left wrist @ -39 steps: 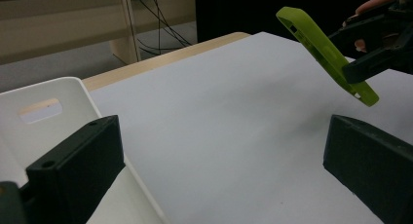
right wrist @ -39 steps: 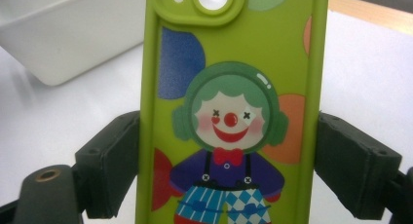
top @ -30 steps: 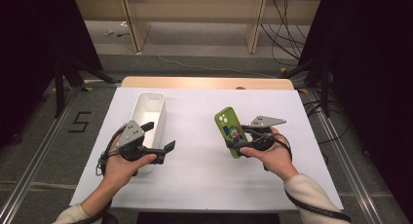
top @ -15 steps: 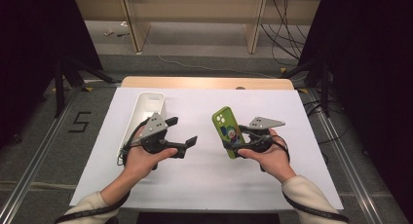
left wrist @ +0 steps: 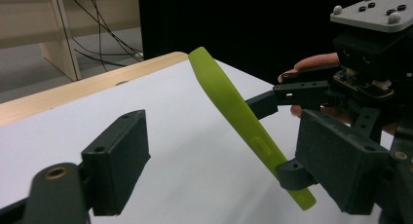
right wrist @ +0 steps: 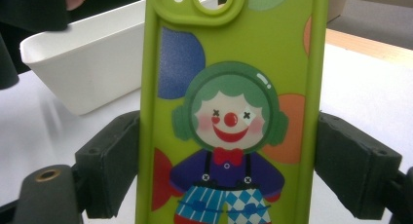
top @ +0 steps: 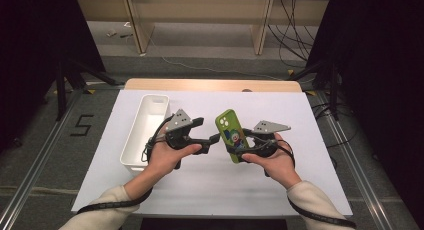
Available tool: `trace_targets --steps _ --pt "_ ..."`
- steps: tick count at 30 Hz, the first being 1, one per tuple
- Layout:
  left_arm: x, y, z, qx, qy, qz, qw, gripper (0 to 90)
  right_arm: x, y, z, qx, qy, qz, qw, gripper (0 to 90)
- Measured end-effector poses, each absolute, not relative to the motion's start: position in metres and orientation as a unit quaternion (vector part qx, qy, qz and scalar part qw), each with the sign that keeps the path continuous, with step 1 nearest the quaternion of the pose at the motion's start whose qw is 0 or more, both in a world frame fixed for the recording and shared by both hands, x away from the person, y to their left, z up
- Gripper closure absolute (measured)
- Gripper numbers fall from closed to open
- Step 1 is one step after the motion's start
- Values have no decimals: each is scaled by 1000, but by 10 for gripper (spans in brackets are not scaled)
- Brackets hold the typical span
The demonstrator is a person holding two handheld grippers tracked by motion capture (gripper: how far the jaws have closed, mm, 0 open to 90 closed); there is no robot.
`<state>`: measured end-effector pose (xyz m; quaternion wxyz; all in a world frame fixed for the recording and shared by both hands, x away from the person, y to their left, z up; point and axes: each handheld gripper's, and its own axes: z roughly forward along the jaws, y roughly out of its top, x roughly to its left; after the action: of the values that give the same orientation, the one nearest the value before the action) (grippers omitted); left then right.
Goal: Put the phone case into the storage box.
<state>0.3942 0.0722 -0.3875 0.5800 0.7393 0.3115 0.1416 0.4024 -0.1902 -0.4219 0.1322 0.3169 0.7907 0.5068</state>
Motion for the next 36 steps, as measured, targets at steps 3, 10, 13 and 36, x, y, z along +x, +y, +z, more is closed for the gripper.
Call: trace_targets --steps 3,10,13,36 --pt "396 68 -389 738 316 133 581 208 402 -189 -422 316 791 507 132 168" --pt "401 59 -395 735 331 113 581 251 401 -187 -422 314 791 508 133 168" --pt "402 56 -396 734 336 109 579 273 401 -185 -422 312 791 509 133 168" --pt "406 41 -401 737 350 92 571 443 400 -183 -421 310 789 513 137 168"
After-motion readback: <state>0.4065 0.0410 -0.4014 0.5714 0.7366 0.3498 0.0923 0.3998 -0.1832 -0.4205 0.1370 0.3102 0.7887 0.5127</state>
